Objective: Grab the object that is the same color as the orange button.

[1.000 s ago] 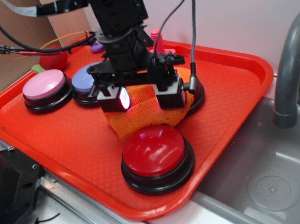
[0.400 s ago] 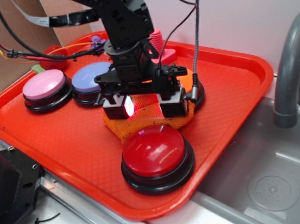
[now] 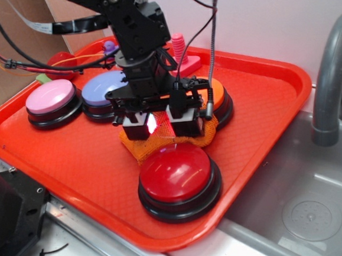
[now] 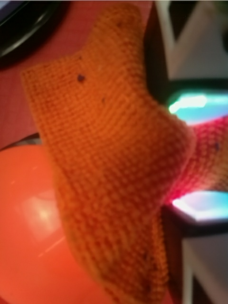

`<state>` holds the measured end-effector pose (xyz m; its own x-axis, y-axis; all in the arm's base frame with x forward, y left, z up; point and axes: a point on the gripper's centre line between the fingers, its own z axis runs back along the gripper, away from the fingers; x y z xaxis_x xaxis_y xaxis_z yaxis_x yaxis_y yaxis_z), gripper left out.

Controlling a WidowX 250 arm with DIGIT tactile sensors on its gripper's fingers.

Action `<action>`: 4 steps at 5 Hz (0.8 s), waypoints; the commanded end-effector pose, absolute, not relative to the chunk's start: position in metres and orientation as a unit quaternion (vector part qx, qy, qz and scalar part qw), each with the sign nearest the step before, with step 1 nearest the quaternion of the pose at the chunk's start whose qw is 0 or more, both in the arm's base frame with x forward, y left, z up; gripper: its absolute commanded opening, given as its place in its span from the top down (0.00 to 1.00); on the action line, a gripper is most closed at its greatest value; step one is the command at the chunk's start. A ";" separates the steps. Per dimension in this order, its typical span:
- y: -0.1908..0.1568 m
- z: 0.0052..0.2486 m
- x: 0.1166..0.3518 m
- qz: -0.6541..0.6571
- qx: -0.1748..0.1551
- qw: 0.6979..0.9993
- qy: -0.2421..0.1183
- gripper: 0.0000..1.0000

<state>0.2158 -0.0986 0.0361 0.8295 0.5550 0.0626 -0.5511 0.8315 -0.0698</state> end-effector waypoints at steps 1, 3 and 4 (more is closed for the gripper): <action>-0.092 0.045 0.223 0.298 -0.032 0.952 -0.059 1.00; -0.090 0.062 0.223 0.237 -0.064 0.969 -0.035 1.00; -0.081 0.094 0.225 0.193 -0.061 0.979 -0.037 1.00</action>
